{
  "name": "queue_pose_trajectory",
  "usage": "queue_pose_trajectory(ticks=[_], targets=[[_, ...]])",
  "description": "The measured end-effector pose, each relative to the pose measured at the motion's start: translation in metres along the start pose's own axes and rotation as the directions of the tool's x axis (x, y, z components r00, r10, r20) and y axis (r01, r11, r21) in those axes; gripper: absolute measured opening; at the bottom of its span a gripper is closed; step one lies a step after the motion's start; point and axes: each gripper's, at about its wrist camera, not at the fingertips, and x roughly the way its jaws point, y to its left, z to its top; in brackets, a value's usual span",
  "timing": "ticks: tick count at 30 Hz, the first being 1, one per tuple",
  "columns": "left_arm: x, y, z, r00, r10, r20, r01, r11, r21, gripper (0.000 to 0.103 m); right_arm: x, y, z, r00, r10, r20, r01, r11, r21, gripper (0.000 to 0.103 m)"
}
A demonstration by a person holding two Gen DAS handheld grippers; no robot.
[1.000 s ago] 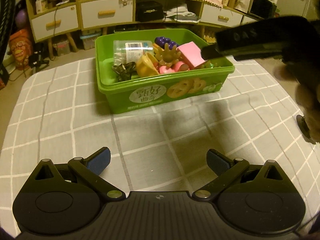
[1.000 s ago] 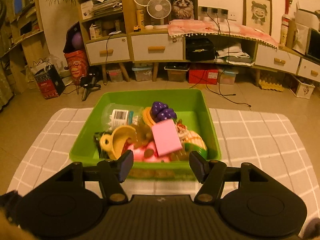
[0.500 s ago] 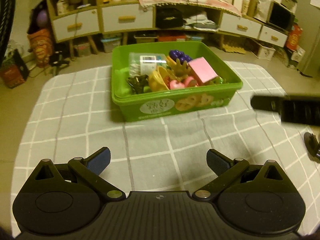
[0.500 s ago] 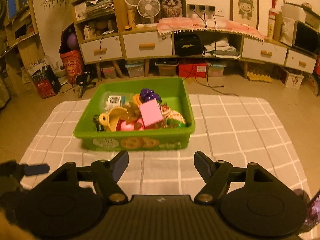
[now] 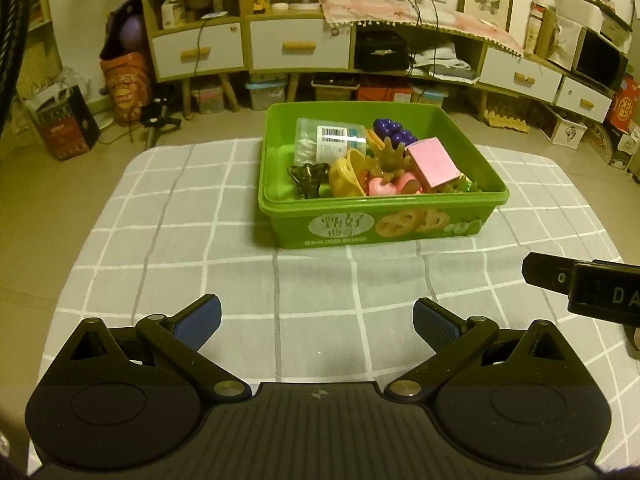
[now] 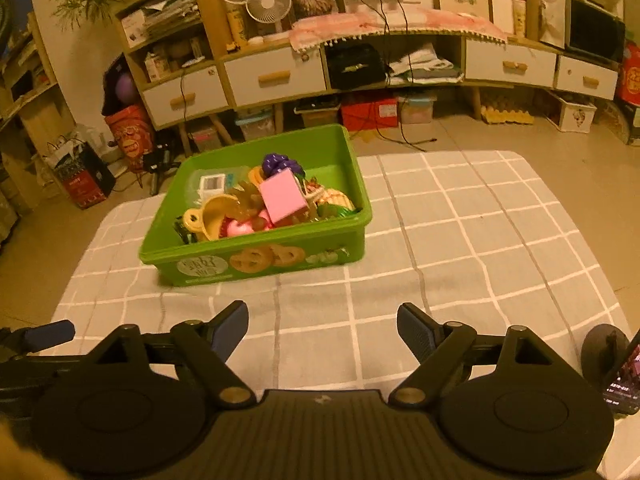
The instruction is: Organize rigid objects
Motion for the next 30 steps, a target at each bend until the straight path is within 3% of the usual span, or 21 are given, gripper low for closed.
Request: queue_pose_trajectory(ticks=[30], targets=[[0.0037,-0.0062,-0.0104,0.999,-0.023,-0.044,0.023,1.0,0.005,0.101,0.01,0.0028,-0.0102,0.999,-0.013,-0.039,0.012,1.0,-0.016,0.07]])
